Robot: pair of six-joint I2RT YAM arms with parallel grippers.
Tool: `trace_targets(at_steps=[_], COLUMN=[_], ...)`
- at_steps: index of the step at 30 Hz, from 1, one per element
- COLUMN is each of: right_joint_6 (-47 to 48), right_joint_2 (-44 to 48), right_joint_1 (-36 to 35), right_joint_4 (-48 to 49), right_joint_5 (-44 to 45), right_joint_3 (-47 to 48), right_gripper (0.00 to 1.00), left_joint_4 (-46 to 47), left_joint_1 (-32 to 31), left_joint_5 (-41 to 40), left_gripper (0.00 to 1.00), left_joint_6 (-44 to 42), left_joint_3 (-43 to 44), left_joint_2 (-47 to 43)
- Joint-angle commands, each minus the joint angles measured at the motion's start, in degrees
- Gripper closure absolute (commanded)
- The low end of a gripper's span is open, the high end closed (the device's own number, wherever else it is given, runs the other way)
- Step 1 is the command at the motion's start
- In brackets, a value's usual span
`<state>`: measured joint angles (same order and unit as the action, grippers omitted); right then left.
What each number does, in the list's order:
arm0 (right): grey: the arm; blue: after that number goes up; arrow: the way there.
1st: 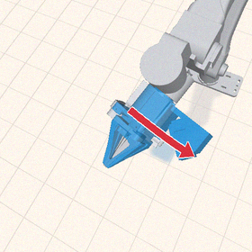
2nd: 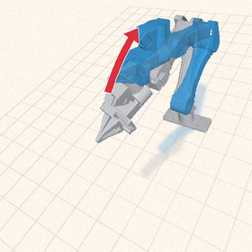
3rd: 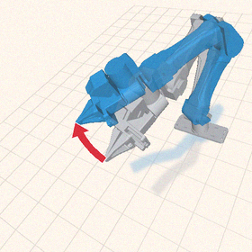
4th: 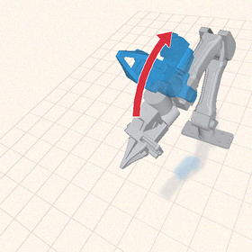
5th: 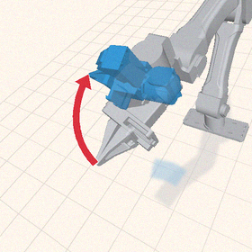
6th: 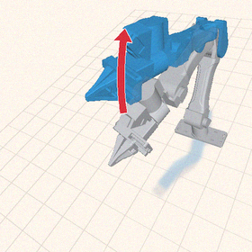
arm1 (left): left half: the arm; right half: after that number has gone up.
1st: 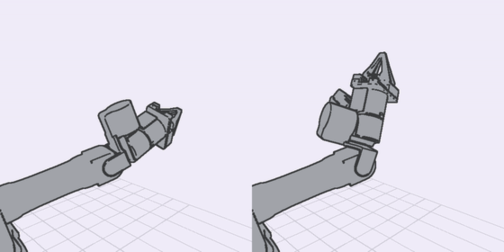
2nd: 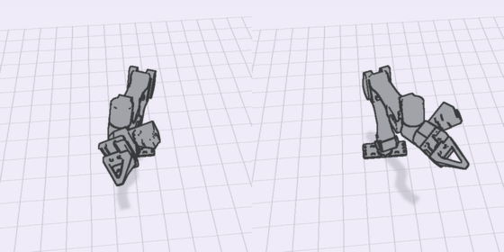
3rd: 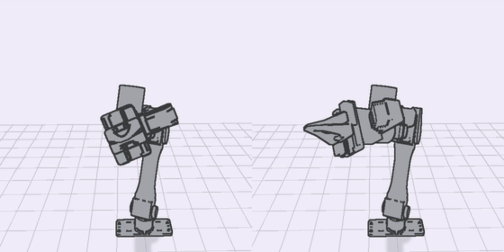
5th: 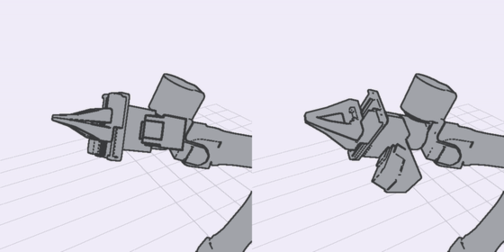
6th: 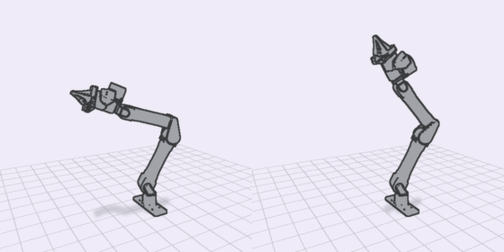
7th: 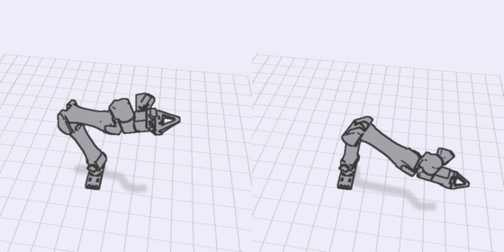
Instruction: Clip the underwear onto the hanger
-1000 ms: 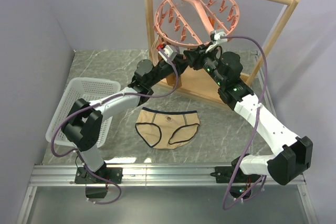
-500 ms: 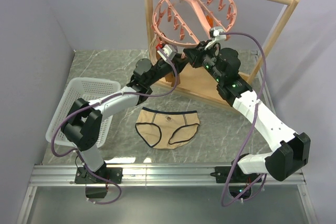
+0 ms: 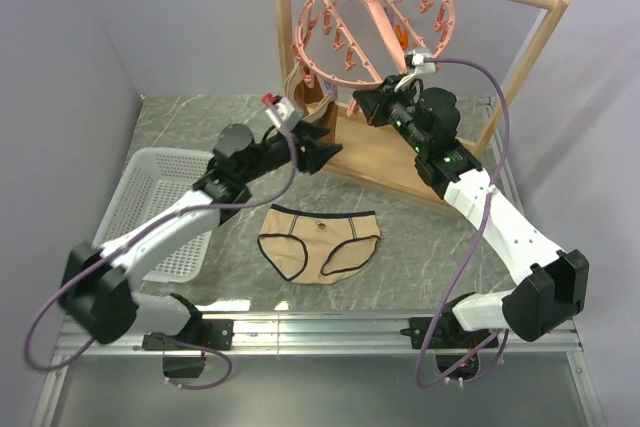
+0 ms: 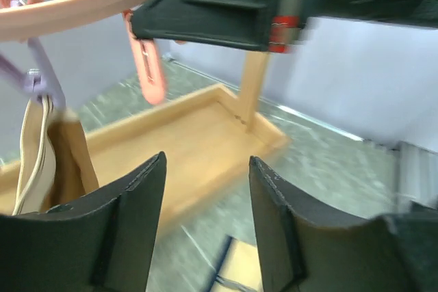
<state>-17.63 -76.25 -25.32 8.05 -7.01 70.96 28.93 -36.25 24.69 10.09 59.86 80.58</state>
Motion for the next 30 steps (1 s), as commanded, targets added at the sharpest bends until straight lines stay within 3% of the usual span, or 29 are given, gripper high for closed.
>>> trace_targets(at_steps=[1, 6, 10, 14, 15, 16, 30], right_joint_6=[-1.1, -1.3, -0.9, -0.7, -0.7, -0.7, 0.6], right_joint_2=[0.0, 0.0, 0.0, -0.1, -0.2, -0.2, 0.8], right_joint_1=[0.5, 0.4, 0.4, 0.4, 0.6, 0.5, 0.4], right_joint_4=[3.0, 3.5, 3.0, 2.9, 2.8, 2.7, 2.9], right_joint_5=[0.5, 0.3, 0.3, 0.3, 0.2, 0.2, 0.3], right_joint_3=[1.7, 1.9, 2.5, 2.4, 2.5, 2.7, 1.6], right_gripper=[1.00, 1.00, 1.00, 1.00, 1.00, 1.00, 1.00], left_joint_4=[-13.5, -26.3, -36.1, -41.5, -42.0, -42.5, -44.1], left_joint_1=[0.0, 0.8, 0.9, 1.0, 1.0, 1.1, 1.4], left_joint_5=[-1.1, -11.4, -16.9, -24.5, -24.5, -29.5, -36.1], left_gripper=[0.42, 0.43, 0.48, 0.44, 0.46, 0.47, 0.40], left_joint_6=[5.6, 10.8, 16.3, 22.4, 23.0, 23.7, 22.4], left_joint_3=[-4.5, -12.0, -14.6, -14.7, -14.4, -14.0, -7.5], left_joint_2=[-8.8, -13.9, -13.0, -9.0, -6.9, -6.1, 12.7])
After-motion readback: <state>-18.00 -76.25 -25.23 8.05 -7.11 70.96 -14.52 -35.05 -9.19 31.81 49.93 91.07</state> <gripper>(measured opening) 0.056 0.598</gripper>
